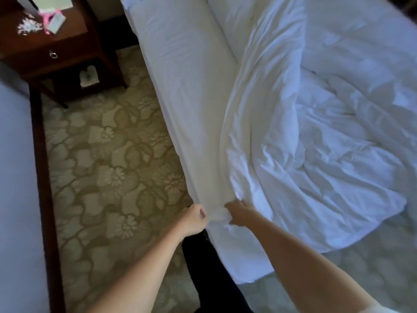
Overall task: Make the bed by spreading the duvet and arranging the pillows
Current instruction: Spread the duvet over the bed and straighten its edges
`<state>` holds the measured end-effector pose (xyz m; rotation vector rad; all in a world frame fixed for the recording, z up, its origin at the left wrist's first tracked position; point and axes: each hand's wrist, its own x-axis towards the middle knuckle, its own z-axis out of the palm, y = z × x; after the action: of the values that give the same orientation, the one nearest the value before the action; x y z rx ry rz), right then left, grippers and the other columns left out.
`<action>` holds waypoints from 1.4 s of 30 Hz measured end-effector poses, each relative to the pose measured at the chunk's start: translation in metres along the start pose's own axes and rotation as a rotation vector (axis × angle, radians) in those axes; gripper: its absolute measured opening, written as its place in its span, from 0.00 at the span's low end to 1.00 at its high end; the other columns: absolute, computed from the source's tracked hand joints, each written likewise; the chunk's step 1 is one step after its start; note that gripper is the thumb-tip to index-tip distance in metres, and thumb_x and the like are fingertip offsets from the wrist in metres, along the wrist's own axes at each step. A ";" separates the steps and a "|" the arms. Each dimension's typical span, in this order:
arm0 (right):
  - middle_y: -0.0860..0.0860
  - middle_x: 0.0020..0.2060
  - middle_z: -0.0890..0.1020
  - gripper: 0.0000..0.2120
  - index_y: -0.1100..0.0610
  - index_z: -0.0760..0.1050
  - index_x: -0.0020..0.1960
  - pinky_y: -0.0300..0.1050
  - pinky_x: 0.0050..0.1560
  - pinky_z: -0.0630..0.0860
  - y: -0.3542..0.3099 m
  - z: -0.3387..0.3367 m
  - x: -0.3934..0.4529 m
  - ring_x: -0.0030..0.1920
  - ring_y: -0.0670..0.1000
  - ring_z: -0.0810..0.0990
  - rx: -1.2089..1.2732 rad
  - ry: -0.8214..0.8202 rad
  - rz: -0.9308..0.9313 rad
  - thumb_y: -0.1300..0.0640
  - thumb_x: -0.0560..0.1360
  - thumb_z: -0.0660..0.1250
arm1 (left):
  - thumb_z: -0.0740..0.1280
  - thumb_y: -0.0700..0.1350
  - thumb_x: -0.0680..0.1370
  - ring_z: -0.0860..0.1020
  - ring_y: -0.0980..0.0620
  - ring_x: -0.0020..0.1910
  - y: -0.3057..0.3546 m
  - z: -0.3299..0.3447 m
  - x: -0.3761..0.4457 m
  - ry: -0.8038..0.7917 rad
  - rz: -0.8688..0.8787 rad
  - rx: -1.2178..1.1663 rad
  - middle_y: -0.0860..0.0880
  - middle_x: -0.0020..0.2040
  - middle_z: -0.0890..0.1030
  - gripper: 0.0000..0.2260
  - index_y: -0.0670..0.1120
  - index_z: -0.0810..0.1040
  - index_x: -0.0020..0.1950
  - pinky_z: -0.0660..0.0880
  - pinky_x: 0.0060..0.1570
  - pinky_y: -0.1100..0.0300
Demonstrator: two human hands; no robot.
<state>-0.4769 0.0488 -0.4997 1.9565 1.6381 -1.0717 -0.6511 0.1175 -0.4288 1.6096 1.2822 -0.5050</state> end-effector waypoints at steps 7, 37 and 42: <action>0.55 0.42 0.81 0.17 0.59 0.75 0.54 0.50 0.45 0.77 0.057 -0.044 -0.139 0.48 0.59 0.80 0.683 0.297 -0.028 0.60 0.65 0.69 | 0.73 0.68 0.63 0.51 0.44 0.78 0.088 0.079 -0.076 0.330 0.070 0.075 0.46 0.79 0.49 0.50 0.58 0.51 0.78 0.59 0.72 0.44; 0.63 0.42 0.79 0.15 0.65 0.77 0.52 0.51 0.49 0.80 0.595 -0.182 -0.441 0.43 0.59 0.81 1.571 0.349 0.103 0.57 0.72 0.75 | 0.64 0.46 0.71 0.67 0.58 0.22 0.682 0.340 -0.168 0.155 0.749 -0.194 0.53 0.24 0.69 0.12 0.53 0.69 0.28 0.63 0.27 0.60; 0.62 0.42 0.83 0.27 0.68 0.81 0.52 0.56 0.57 0.79 0.662 -0.190 -0.422 0.45 0.59 0.84 1.425 0.182 0.181 0.50 0.63 0.82 | 0.64 0.37 0.72 0.66 0.61 0.21 0.730 0.363 -0.137 -0.060 0.719 -0.136 0.59 0.22 0.69 0.10 0.49 0.73 0.33 0.65 0.27 0.63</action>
<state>0.1964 -0.2682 -0.1858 2.9157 0.5884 -2.3889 0.0462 -0.2396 -0.1649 1.7821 0.6036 -0.0151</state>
